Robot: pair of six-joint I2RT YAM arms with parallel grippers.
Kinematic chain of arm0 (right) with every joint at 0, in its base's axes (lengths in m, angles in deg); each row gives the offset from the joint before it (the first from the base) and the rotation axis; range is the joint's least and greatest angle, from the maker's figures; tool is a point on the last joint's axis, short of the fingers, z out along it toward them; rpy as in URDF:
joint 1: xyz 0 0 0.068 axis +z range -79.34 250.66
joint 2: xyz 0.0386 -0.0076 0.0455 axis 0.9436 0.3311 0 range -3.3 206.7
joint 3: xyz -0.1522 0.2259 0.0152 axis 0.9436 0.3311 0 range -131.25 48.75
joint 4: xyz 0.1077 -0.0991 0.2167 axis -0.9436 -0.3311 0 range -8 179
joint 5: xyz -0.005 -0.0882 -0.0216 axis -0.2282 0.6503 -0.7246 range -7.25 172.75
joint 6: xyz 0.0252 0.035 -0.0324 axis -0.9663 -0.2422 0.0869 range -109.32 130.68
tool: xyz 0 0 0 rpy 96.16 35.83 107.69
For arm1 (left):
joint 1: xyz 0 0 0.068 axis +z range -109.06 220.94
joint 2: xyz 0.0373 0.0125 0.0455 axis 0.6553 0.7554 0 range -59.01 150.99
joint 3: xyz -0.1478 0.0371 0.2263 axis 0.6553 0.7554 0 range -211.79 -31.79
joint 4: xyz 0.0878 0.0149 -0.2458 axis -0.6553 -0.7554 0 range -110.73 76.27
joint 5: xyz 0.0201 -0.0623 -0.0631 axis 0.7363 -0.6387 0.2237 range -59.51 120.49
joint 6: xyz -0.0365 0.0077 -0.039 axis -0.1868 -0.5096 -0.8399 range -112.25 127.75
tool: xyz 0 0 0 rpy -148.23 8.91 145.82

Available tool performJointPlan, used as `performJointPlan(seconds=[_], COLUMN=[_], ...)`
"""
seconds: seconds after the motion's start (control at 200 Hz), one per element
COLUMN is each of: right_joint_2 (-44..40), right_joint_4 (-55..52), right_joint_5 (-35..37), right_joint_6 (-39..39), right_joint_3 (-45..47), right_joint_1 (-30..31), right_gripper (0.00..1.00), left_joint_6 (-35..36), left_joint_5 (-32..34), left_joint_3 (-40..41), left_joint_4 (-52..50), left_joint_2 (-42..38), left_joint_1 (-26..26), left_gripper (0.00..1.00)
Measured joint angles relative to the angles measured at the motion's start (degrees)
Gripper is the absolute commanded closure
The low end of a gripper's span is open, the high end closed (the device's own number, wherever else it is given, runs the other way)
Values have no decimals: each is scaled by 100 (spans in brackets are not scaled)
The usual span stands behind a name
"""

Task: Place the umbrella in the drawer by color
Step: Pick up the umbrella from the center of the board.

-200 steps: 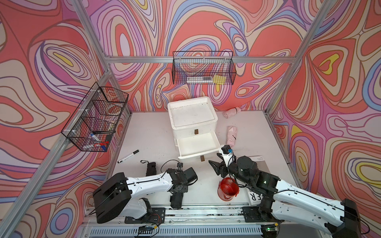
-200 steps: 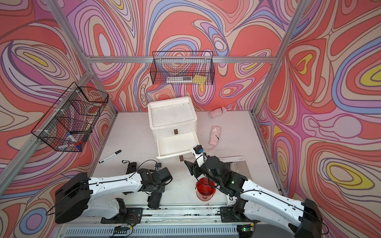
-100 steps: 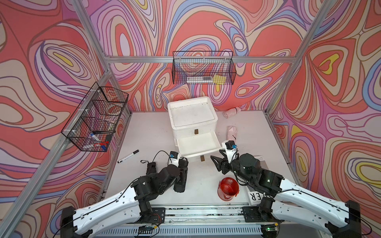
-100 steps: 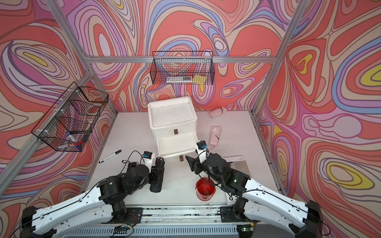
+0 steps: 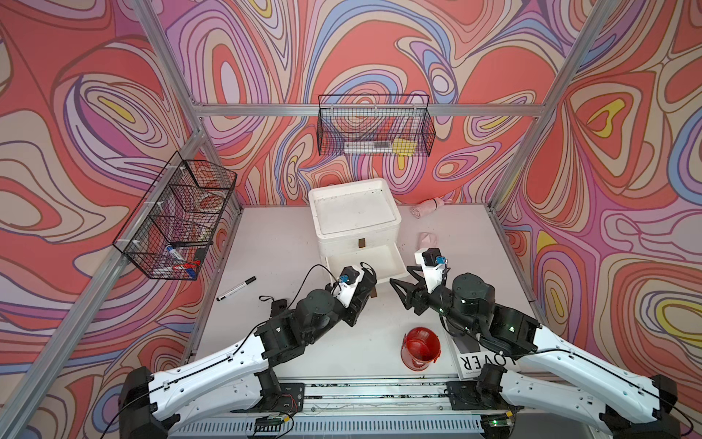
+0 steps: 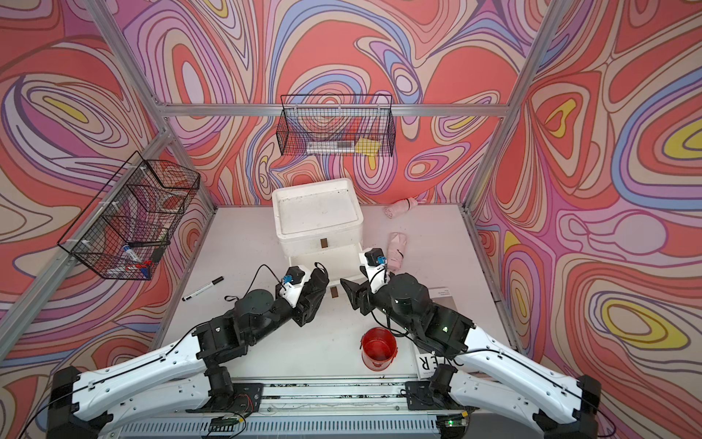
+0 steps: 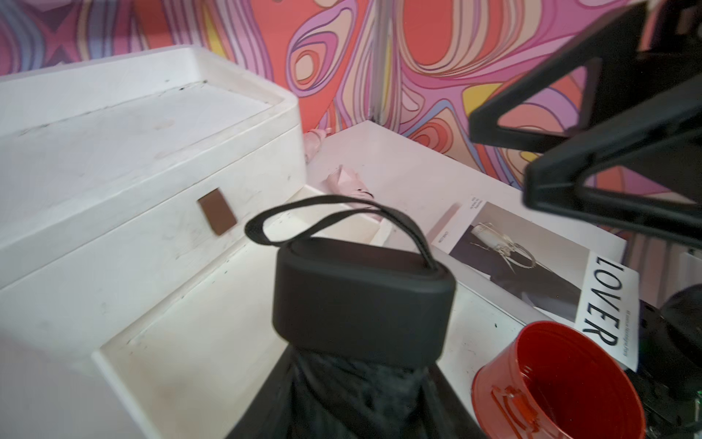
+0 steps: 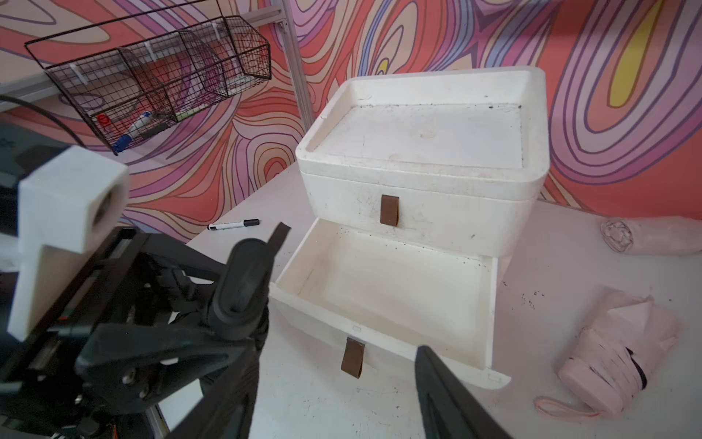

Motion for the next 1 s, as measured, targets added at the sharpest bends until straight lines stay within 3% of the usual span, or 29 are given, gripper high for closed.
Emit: performJointPlan(seconds=[0.205,0.541,0.651,0.856,0.946,1.001], right_joint_2=[535,1222,1307,1329,1329,1329], right_joint_4=[44,-289,-391,-376,-354,-334], right_joint_5=[-310,-654,-693,-769,-820,-839], right_joint_6=[146,-319,-417,-686,-774,-802], right_joint_3=[-483,-907,-918,-925,-925,-925], right_joint_1=[0,-4,-17,-76,-76,-76], right_gripper=[30,44,60,73,100,100], left_joint_6=[678,1244,1414,1685,1770,1814], left_joint_5=[-769,-682,-544,-315,-232,-205], left_joint_3=[-271,-175,-111,-90,-46,-31], left_joint_4=[470,737,730,761,820,846], left_joint_2=[570,619,619,623,599,586], left_joint_1=[-4,28,26,-28,-50,-59], left_gripper=[100,100,100,100,100,100])
